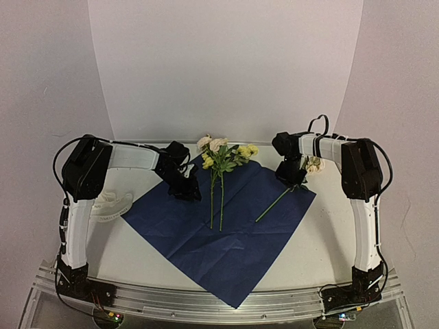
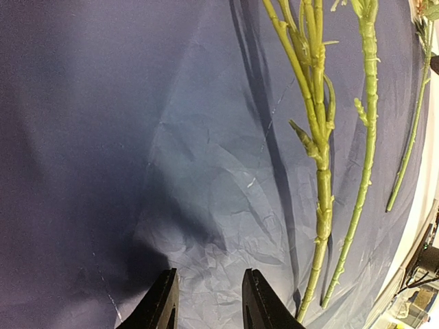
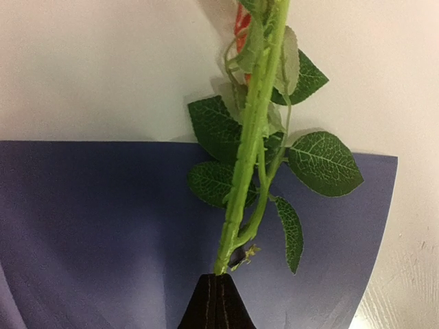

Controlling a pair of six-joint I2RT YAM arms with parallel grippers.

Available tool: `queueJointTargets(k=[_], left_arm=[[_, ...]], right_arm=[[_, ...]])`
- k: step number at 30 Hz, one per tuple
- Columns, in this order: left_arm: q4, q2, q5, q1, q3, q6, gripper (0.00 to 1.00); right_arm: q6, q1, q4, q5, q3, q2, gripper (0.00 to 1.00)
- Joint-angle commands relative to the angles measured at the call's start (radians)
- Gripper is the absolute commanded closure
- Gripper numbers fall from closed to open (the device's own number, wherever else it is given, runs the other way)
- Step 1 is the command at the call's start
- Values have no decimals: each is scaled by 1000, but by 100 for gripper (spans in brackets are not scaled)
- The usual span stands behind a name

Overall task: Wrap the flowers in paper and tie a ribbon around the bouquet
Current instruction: Pick up the fake flower from the corner of the board.

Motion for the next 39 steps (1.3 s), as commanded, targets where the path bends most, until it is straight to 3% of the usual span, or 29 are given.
queueJointTargets(k=[1, 4, 8, 11, 23, 30, 34, 39], left_arm=[[1, -12, 11, 6, 16, 6, 67], [-1, -12, 11, 6, 17, 8, 67], [-5, -15, 9, 6, 19, 8, 67], [-7, -18, 6, 6, 20, 10, 67], [-15, -16, 5, 7, 26, 13, 67], [-20, -17, 1, 9, 28, 15, 67], [-20, -16, 5, 9, 31, 15, 67], [-22, -19, 3, 10, 29, 18, 67]], right_arm=[[-41, 16, -22, 40, 16, -69, 87], [-20, 12, -22, 26, 11, -40, 73], [27, 3, -21, 20, -9, -19, 63], [40, -5, -15, 32, -31, -14, 61], [43, -26, 30, -19, -9, 31, 76], [73, -34, 31, -50, -17, 35, 74], [65, -36, 30, -45, -14, 30, 98], [-25, -29, 34, -9, 2, -26, 100]])
